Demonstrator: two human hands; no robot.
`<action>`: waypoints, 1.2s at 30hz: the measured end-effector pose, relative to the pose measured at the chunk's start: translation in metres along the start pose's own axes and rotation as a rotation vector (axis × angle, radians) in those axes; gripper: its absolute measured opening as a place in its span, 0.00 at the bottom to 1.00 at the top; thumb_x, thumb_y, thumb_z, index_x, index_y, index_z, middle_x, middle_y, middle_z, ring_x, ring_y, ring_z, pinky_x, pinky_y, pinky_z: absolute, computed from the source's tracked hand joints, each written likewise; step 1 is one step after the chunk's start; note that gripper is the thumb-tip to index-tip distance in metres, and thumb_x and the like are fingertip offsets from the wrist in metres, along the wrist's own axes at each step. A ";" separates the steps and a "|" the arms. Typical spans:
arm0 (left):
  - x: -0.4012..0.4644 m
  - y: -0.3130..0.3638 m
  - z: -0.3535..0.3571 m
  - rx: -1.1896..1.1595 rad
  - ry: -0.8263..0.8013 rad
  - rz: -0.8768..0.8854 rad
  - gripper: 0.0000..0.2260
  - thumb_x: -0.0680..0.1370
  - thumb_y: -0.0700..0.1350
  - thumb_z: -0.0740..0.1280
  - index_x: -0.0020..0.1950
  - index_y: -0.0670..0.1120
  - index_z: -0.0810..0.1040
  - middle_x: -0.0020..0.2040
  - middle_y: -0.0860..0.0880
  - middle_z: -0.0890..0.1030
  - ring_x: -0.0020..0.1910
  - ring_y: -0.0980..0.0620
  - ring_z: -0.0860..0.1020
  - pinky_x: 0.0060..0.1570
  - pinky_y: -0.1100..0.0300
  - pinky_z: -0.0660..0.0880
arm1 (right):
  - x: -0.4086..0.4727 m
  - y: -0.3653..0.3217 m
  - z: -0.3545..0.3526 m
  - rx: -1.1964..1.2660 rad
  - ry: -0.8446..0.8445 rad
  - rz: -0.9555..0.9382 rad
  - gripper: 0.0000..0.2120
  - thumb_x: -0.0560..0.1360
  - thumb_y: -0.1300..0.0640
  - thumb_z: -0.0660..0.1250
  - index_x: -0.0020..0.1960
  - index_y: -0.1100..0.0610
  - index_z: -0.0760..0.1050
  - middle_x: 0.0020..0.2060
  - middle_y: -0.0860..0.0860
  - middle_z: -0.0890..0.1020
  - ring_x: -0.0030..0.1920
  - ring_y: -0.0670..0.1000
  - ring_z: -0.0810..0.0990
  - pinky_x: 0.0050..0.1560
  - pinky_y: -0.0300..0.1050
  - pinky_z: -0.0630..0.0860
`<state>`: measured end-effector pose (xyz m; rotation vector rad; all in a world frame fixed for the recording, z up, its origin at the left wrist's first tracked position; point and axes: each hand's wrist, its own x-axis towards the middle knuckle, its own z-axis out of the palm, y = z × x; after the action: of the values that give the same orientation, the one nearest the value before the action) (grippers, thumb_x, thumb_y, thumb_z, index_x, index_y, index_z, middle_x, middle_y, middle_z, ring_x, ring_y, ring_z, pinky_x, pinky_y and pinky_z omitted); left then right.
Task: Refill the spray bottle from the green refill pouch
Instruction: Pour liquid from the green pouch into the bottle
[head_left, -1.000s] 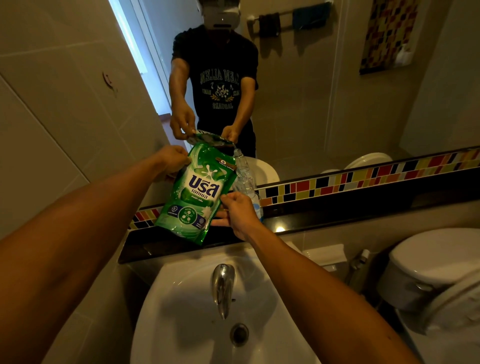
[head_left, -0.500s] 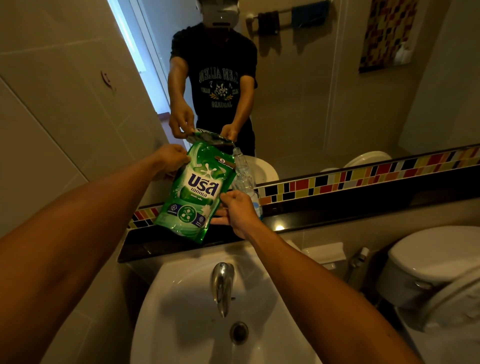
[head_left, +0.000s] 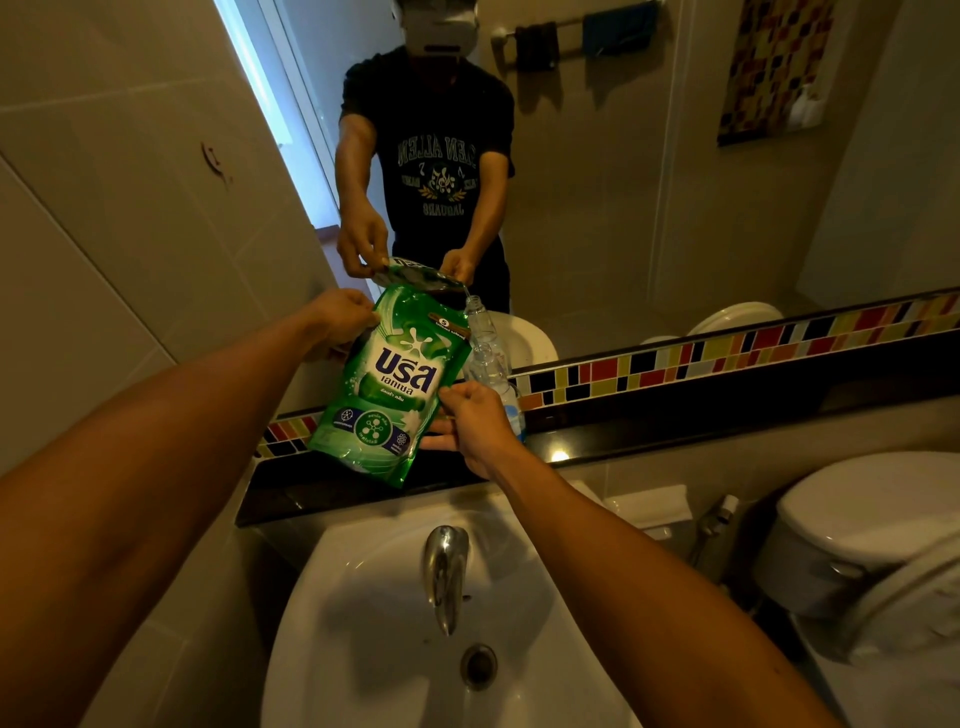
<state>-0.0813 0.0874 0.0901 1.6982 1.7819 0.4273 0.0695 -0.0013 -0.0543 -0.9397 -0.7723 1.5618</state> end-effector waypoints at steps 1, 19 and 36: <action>0.000 0.000 0.000 0.003 0.001 0.000 0.08 0.84 0.45 0.60 0.45 0.48 0.72 0.42 0.44 0.76 0.39 0.48 0.75 0.36 0.56 0.72 | 0.000 0.000 0.000 0.002 0.000 0.000 0.05 0.86 0.59 0.59 0.57 0.61 0.70 0.44 0.58 0.86 0.38 0.54 0.88 0.34 0.49 0.85; 0.002 0.001 -0.001 -0.003 -0.008 -0.001 0.08 0.84 0.44 0.60 0.46 0.47 0.72 0.42 0.44 0.77 0.39 0.49 0.75 0.36 0.56 0.71 | 0.000 -0.002 0.000 0.014 -0.010 -0.003 0.07 0.85 0.60 0.60 0.60 0.62 0.70 0.48 0.62 0.85 0.40 0.56 0.88 0.33 0.49 0.85; 0.004 0.000 -0.003 0.010 -0.009 0.001 0.07 0.84 0.45 0.60 0.47 0.47 0.72 0.41 0.44 0.76 0.38 0.49 0.75 0.37 0.56 0.73 | 0.000 -0.001 0.001 0.023 -0.012 -0.006 0.05 0.85 0.60 0.60 0.57 0.61 0.70 0.48 0.62 0.85 0.38 0.55 0.88 0.32 0.48 0.84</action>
<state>-0.0827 0.0914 0.0916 1.7051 1.7799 0.4111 0.0693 -0.0011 -0.0529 -0.9114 -0.7633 1.5687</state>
